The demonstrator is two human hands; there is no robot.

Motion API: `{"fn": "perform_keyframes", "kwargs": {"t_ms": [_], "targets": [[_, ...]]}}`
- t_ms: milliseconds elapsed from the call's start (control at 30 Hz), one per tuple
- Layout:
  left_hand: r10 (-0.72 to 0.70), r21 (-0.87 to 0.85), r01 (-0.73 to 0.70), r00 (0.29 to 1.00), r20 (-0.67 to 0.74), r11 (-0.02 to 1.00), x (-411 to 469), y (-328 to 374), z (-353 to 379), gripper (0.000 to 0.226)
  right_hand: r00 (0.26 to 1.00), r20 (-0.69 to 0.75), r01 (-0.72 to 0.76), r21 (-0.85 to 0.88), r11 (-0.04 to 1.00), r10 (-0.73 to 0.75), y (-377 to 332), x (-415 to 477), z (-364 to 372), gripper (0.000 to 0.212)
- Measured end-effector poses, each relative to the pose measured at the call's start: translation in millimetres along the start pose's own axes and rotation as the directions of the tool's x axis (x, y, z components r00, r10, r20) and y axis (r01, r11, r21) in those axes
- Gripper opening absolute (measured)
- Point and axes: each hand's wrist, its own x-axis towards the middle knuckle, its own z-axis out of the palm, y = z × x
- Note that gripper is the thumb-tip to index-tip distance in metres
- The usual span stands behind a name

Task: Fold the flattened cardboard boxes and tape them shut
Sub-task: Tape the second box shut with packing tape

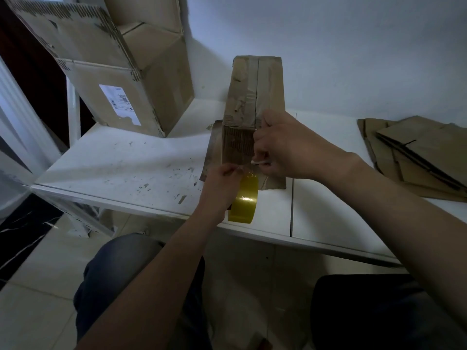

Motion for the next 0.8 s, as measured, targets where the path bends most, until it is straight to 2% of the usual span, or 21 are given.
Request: {"fn": "perform_keyframes", "kwargs": {"t_ms": [133, 267, 433, 500, 567, 667, 733, 800], "targets": [[-0.010, 0.009, 0.011, 1.000, -0.016, 1.000, 0.3, -1.1, -1.9, 0.019, 0.999, 0.034, 0.024, -0.027, 0.999, -0.023, -2.6, -0.3, -5.1, 0.018], [-0.050, 0.029, 0.051, 0.999, -0.021, 0.998, 3.8, -8.7, -7.5, 0.014, 0.998, 0.064, 0.027, -0.030, 0.999, -0.025, 2.8, -5.6, -8.5, 0.031], [-0.053, 0.041, 0.055, 0.997, -0.052, 0.998, 7.2, -11.3, -11.9, 0.015, 0.999, 0.025, 0.033, 0.028, 0.999, -0.034, 9.7, -19.8, -9.6, 0.008], [-0.038, 0.069, 0.043, 0.997, -0.070, 0.997, 7.1, -10.9, -13.1, 0.017, 0.999, -0.046, 0.024, 0.095, 0.995, -0.020, 9.1, -29.3, -7.6, 0.010], [-0.019, 0.097, 0.027, 0.997, -0.080, 0.995, 6.2, -10.8, -14.8, 0.014, 0.991, -0.111, -0.068, 0.120, 0.990, 0.081, 9.7, -41.7, -4.4, 0.012], [0.004, 0.144, 0.009, 0.996, -0.088, 0.989, 3.1, -9.6, -14.4, 0.021, 0.944, -0.125, -0.284, 0.170, 0.944, 0.306, 11.3, -69.1, 10.5, 0.010], [0.004, 0.165, 0.011, 0.996, -0.094, 0.986, 2.8, -8.9, -13.9, 0.027, 0.896, -0.060, -0.409, 0.270, 0.872, 0.439, 11.8, -87.9, 27.9, 0.013], [0.004, 0.188, 0.012, 0.996, -0.086, 0.982, 1.0, -7.1, -13.8, 0.023, 0.840, 0.082, -0.533, 0.309, 0.787, 0.537, 11.3, -104.2, 47.4, 0.014]]}}
